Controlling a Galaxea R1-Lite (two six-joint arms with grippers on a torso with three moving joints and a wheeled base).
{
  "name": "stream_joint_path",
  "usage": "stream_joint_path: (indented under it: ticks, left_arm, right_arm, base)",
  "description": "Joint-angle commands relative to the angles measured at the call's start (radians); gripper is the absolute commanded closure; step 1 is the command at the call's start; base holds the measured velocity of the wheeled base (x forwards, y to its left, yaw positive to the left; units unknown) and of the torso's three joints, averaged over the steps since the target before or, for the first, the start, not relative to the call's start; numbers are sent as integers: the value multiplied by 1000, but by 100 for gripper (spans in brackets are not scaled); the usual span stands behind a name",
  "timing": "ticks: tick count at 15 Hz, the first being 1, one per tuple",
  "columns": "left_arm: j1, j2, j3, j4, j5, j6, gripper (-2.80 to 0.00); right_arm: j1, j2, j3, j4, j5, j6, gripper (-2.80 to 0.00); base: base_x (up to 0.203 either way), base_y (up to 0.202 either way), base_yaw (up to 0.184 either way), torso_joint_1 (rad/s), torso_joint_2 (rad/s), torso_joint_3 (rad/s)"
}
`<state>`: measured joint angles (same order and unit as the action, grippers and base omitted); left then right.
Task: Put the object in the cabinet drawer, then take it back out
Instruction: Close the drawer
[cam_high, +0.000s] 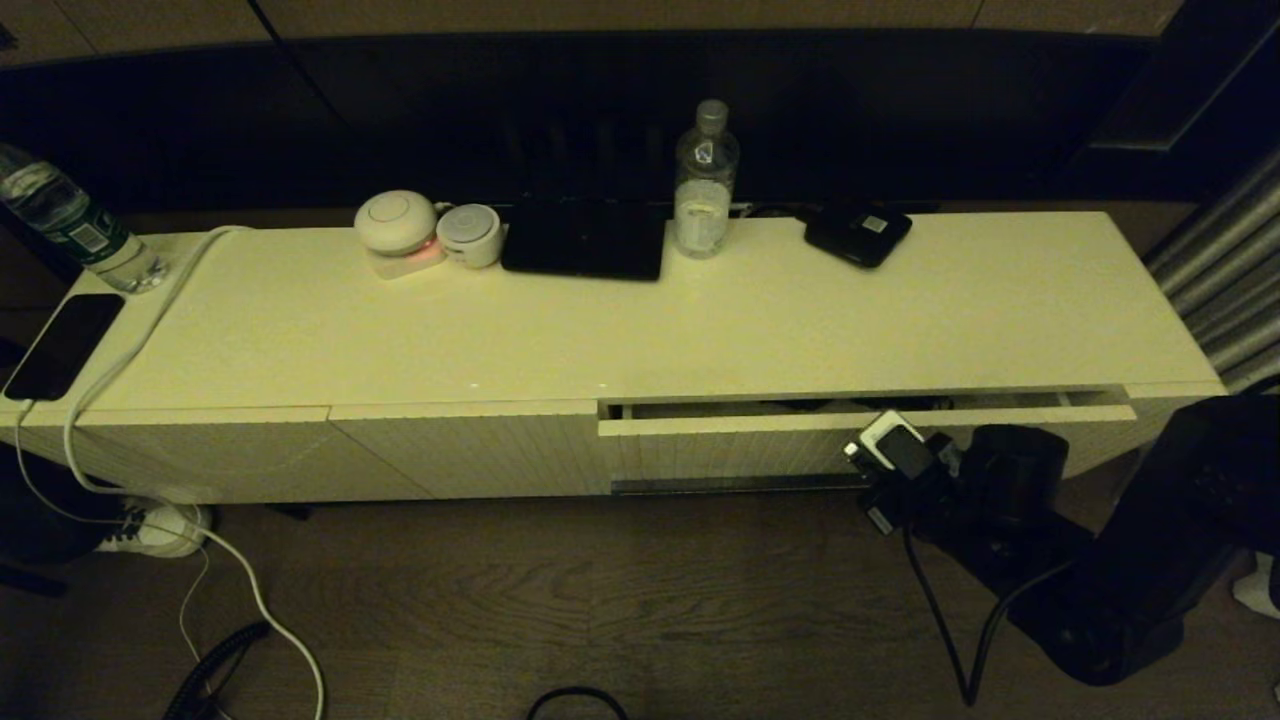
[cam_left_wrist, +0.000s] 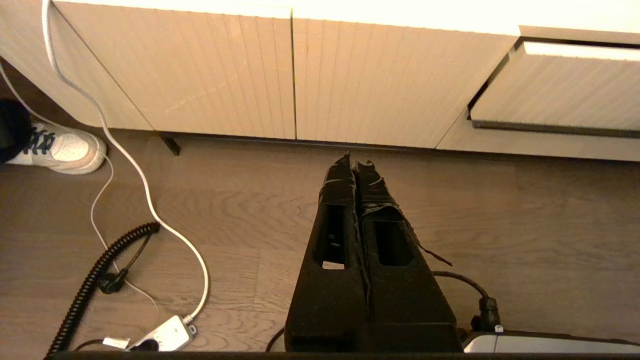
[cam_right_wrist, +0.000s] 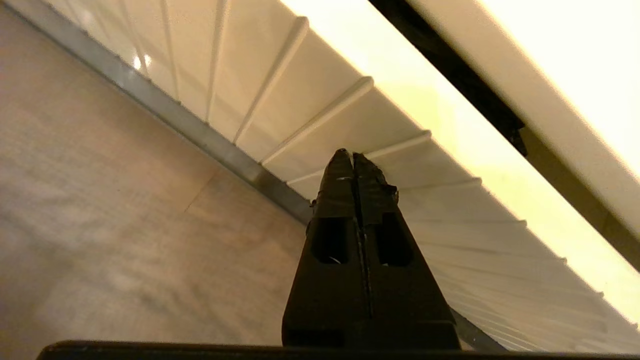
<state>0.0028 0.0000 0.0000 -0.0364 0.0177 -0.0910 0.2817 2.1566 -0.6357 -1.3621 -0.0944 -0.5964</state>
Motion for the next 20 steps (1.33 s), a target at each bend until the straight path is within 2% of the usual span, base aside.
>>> stream_joint_path:
  ticks: [1, 7, 13, 17, 20]
  left_arm:
    - [0, -2, 0, 0, 1, -1, 0]
    - [0, -2, 0, 0, 1, -1, 0]
    - [0, -2, 0, 0, 1, -1, 0]
    - [0, -2, 0, 0, 1, -1, 0]
    - [0, -2, 0, 0, 1, -1, 0]
  right_arm:
    - [1, 26, -27, -11, -1, -5, 0]
    - [-12, 37, -90, -9, -5, -3, 0]
    - [-22, 35, -94, -17, -8, -3, 0]
    - [-20, -84, 8, -29, -11, -6, 0]
    - [-11, -283, 122, 57, -11, -13, 0]
  base:
    - [0, 0, 0, 0, 0, 0]
    - [0, 0, 0, 0, 0, 0]
    - [0, 0, 0, 0, 0, 0]
    - [0, 0, 0, 0, 0, 0]
    - [0, 0, 0, 0, 0, 0]
